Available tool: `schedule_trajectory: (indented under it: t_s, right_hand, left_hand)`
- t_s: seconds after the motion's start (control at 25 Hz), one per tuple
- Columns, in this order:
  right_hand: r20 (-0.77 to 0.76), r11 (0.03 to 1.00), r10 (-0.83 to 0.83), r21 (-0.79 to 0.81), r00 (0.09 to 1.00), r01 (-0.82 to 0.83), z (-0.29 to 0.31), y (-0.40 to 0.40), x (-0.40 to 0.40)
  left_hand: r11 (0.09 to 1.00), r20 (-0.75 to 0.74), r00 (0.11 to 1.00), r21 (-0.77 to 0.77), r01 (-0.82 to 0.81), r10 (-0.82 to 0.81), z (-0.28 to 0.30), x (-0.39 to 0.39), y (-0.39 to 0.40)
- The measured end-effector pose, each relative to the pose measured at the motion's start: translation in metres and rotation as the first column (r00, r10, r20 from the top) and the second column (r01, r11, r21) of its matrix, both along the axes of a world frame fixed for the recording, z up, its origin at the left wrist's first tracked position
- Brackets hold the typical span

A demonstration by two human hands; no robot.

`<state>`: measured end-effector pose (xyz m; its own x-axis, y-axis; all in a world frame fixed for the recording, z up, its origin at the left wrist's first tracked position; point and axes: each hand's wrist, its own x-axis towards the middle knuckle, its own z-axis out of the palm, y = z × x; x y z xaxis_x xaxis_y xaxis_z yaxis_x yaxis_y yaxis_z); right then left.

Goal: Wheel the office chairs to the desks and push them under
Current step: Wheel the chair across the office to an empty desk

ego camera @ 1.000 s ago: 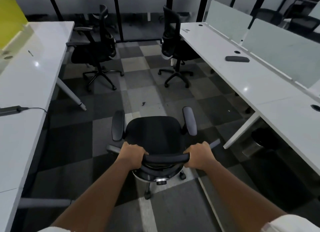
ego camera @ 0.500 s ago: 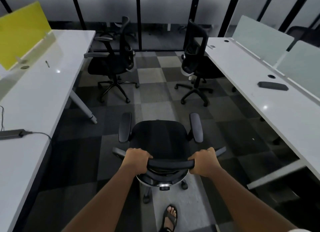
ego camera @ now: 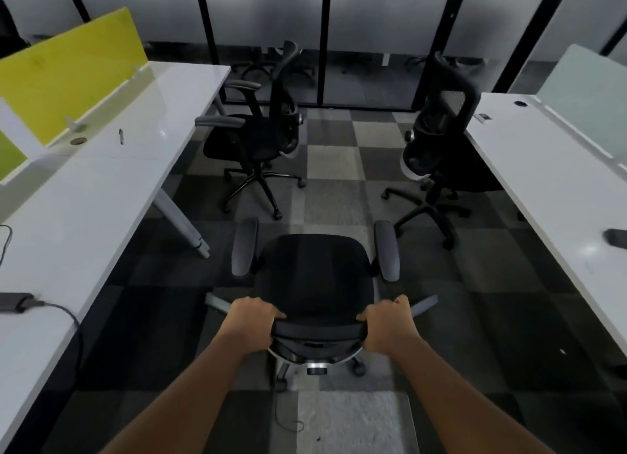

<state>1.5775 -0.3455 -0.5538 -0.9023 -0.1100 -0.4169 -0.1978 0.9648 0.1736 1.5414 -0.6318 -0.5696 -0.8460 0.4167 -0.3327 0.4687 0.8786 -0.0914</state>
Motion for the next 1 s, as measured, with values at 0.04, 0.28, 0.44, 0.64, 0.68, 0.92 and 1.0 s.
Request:
schedule_trajectory:
  t_s: [0.04, 0.28, 0.44, 0.64, 0.68, 0.92, 1.0]
  right_hand:
    - [-0.005, 1.000, 0.004, 0.001, 1.000, -0.004, -0.001, 0.003, -0.016]
    - [-0.004, 0.997, 0.075, 0.023, 0.997, -0.075, -0.006, 0.024, -0.123]
    - [0.002, 0.994, 0.103, -0.022, 0.995, -0.103, -0.001, 0.023, -0.193]
    - [-0.051, 0.971, 0.204, -0.117, 0.978, -0.208, -0.007, 0.011, -0.270]
    - [-0.040, 0.965, 0.233, -0.119, 0.972, -0.236, -0.008, 0.010, -0.283]
    - [0.009, 0.890, 0.453, -0.065, 0.891, -0.452, -0.003, 0.026, -0.354]
    - [0.041, 0.849, 0.528, -0.041, 0.848, -0.527, -0.001, 0.041, -0.380]
  left_hand:
    - [1.000, -0.009, 1.000, -0.002, -0.011, 0.011, -0.002, -0.013, 0.002]
    - [0.993, -0.031, 0.993, 0.024, -0.114, 0.114, -0.007, -0.088, 0.017]
    - [0.984, -0.023, 0.984, 0.038, -0.174, 0.174, 0.004, -0.139, 0.026]
    - [0.972, -0.045, 0.971, 0.007, -0.235, 0.235, 0.013, -0.202, 0.017]
    - [0.966, -0.048, 0.965, 0.002, -0.258, 0.258, 0.013, -0.209, 0.017]
    - [0.920, -0.019, 0.921, -0.044, -0.390, 0.390, 0.009, -0.238, 0.042]
    - [0.883, -0.018, 0.884, -0.036, -0.467, 0.467, 0.006, -0.238, 0.065]
